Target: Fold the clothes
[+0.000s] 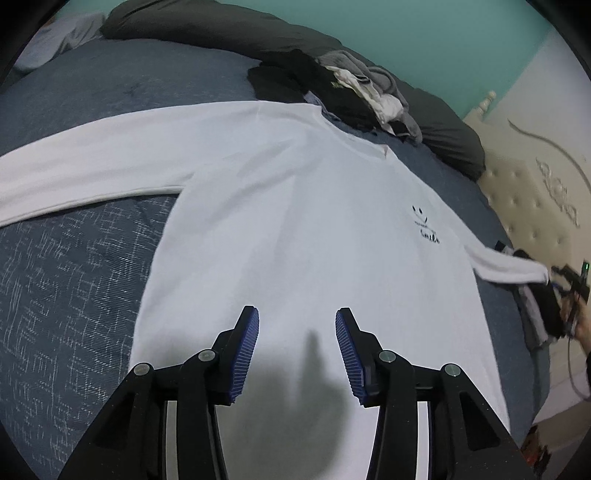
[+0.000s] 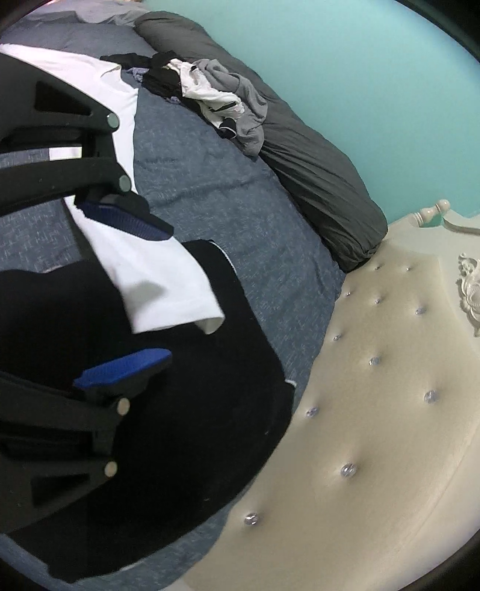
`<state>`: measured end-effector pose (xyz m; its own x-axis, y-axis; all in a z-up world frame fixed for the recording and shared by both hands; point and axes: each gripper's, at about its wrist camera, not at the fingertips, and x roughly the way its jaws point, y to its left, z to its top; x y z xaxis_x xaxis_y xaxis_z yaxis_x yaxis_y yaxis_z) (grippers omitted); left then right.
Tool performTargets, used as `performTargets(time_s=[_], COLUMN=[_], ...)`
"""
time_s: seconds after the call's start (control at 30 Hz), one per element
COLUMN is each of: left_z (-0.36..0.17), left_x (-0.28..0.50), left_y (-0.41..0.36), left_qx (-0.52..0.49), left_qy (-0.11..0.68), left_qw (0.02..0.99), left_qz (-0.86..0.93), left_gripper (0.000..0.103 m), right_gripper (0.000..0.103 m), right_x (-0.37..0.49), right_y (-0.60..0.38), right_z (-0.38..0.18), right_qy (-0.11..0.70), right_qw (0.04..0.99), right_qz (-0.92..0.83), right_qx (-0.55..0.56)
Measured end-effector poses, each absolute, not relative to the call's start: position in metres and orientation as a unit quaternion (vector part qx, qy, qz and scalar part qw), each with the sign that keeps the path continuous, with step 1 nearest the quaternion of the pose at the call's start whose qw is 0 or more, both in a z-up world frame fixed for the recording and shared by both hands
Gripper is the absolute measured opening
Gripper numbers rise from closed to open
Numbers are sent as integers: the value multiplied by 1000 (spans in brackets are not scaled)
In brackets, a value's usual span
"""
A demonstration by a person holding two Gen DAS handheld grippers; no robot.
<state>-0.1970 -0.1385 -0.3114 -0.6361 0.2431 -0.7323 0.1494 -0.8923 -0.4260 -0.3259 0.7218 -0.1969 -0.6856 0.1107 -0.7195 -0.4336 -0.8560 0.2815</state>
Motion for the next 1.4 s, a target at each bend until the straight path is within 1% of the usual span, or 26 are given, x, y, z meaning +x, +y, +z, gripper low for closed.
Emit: performTargets(time_s=[0.33,0.37,0.4,0.43,0.47,0.5,0.57,0.7,0.93,1.17,1.3,1.4], left_z=[-318,-318,-319,-320,-321,-321,-321,-317,-314,-312,-310,-309], left_x=[-200,-200,-199,-199,-200,-201,-203,-200,-196,-194,-191,-190], left_y=[-132,-133,-134,-134,-134,-133,-132,-133,-134,-133,-134,-135], left_qx=[-432,-432,-433,-434,-435,-435,-433,-429,-426,-424,-420,-420], left_qy=[-217,-218,-218,-219,-219,-218,-217,-216,-215,-219,-217,-218], left_qw=[34,33,33,33,33,34,35,35,37,43,42,42], left_qz=[875,874,874,873,873,873,874,876,878,878,880,880], left_gripper=[47,47,47,47,47,48,48,48,48,48,48,47], right_gripper=[61,52,37,30,17,9,5,3,2,2,2,2], right_x=[-348,-350,-353,-355,-356,-356,-357,-357,-358,-367,-371,-371], right_y=[713,712,711,710,708,705,699,688,685,657,656,639], right_z=[-209,-210,-211,-212,-211,-209,-204,-190,-133,-88,-71,-66], right_qy=[168,162,157,151,146,140,129,108,103,73,80,76], right_qw=[159,160,160,161,161,160,159,157,157,135,146,123], right_qz=[882,880,879,878,879,881,884,892,913,928,929,934], right_qx=[-411,-416,-420,-425,-425,-423,-421,-410,-363,-339,-330,-326])
